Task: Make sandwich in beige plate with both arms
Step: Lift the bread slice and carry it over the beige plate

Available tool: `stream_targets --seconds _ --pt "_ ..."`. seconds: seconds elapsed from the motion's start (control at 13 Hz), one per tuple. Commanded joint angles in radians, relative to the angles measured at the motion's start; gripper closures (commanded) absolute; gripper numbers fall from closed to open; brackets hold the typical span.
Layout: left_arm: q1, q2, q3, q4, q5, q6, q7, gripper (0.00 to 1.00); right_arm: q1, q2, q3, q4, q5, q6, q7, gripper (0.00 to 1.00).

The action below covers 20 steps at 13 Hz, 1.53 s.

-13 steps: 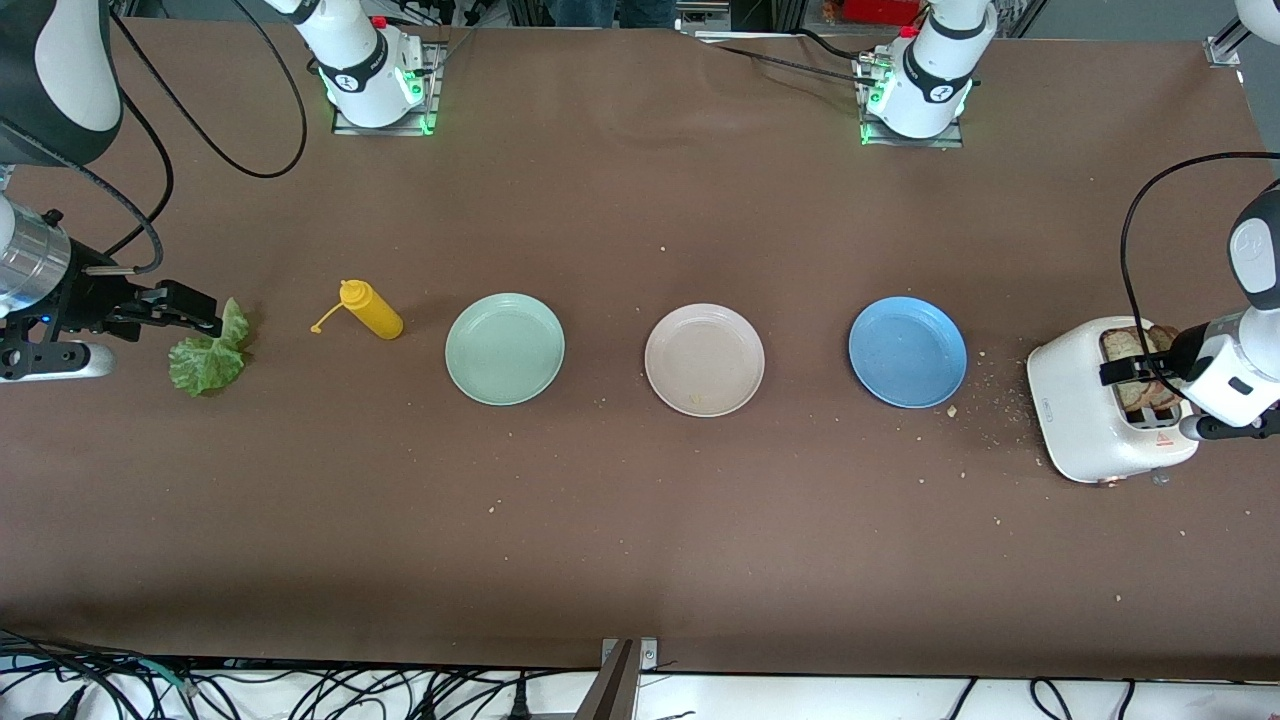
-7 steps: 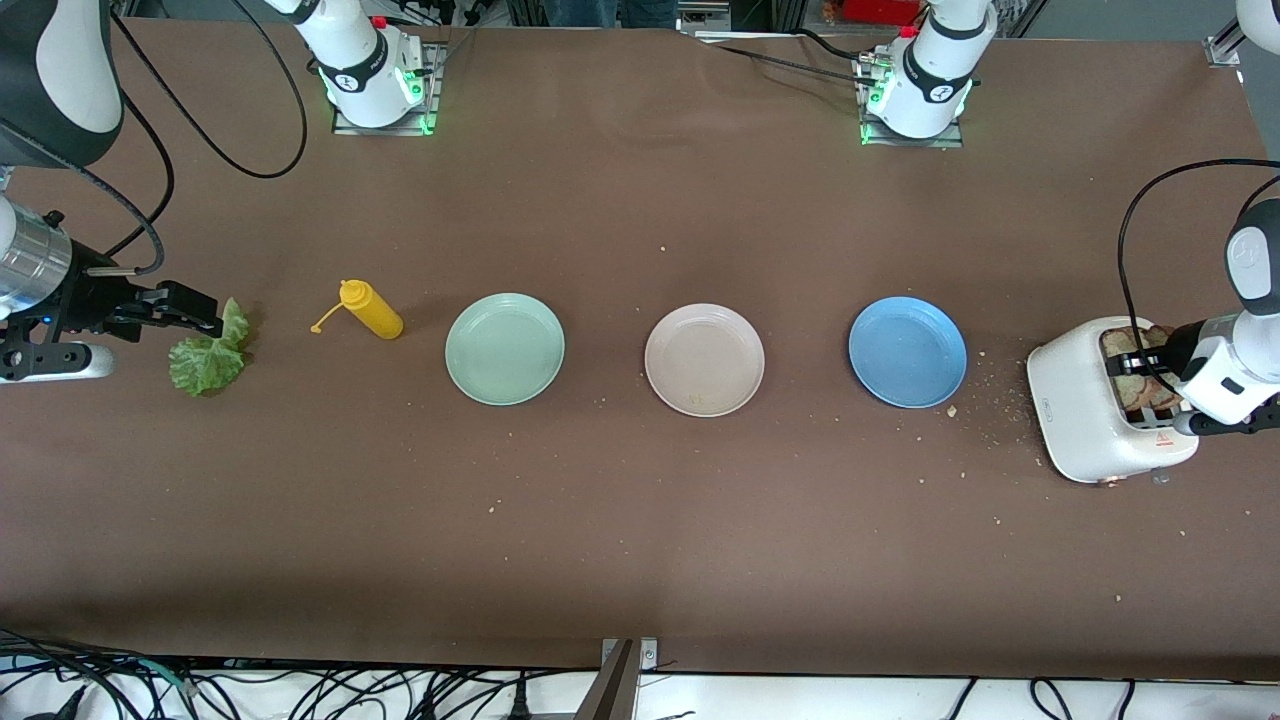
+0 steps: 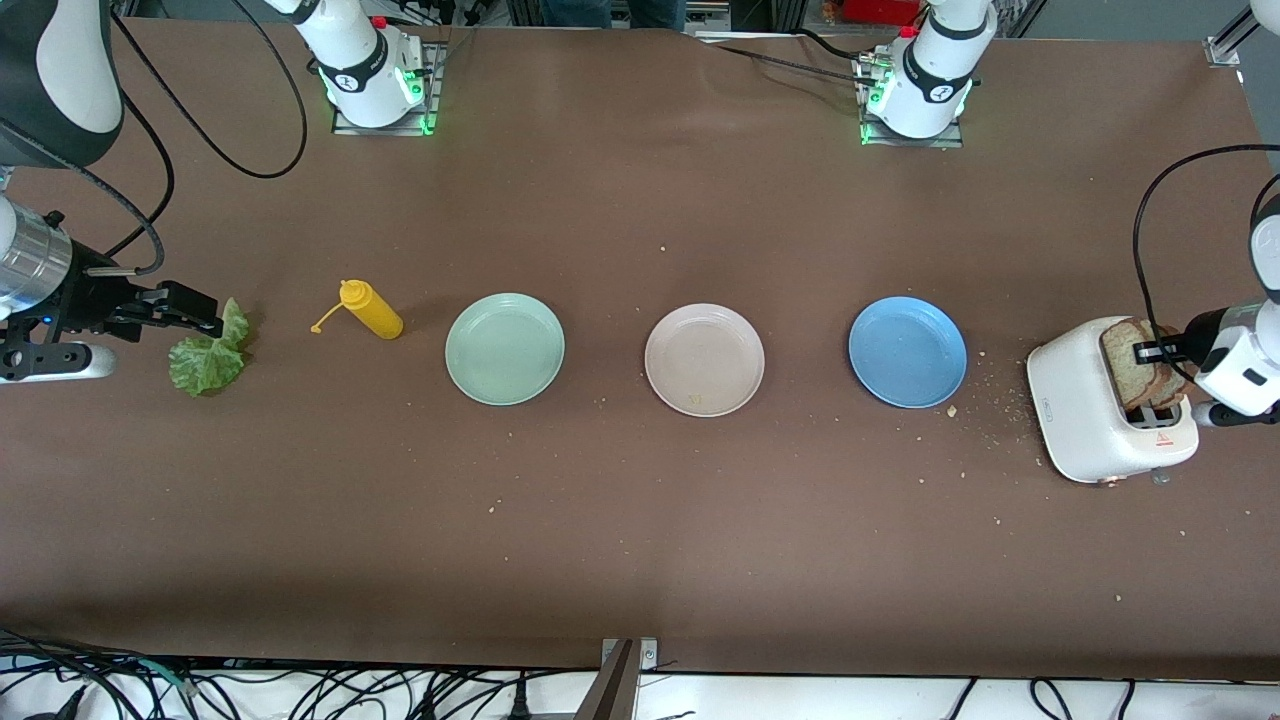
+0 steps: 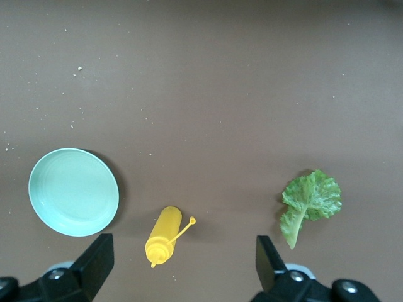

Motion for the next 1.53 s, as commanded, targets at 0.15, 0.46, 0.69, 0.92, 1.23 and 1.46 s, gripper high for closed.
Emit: stream_targets --seconds 0.15,0.46,0.69,0.92,1.23,1.46 --pt "-0.007 -0.083 -0.068 0.139 0.028 -0.244 0.012 1.00 0.004 -0.008 0.001 -0.009 -0.001 0.004 0.002 0.00" --pt "-0.007 -0.081 -0.232 0.207 -0.030 -0.315 0.038 1.00 0.004 -0.008 0.003 -0.012 -0.001 0.004 0.003 0.00" --pt "-0.060 -0.039 -0.264 0.206 -0.252 -0.311 0.026 1.00 0.016 -0.008 0.004 -0.014 -0.001 0.010 0.002 0.00" --pt "-0.133 0.067 -0.264 0.206 -0.423 -0.306 0.026 1.00 0.017 -0.004 0.007 -0.014 0.002 0.030 -0.111 0.00" --pt "-0.174 0.276 -0.266 0.207 -0.739 -0.184 0.043 1.00 0.013 -0.006 0.004 -0.014 0.037 0.032 -0.372 0.00" --pt "-0.235 0.395 -0.264 0.200 -0.921 -0.080 0.139 1.00 -0.010 -0.004 -0.032 -0.018 0.170 0.027 -0.690 0.00"
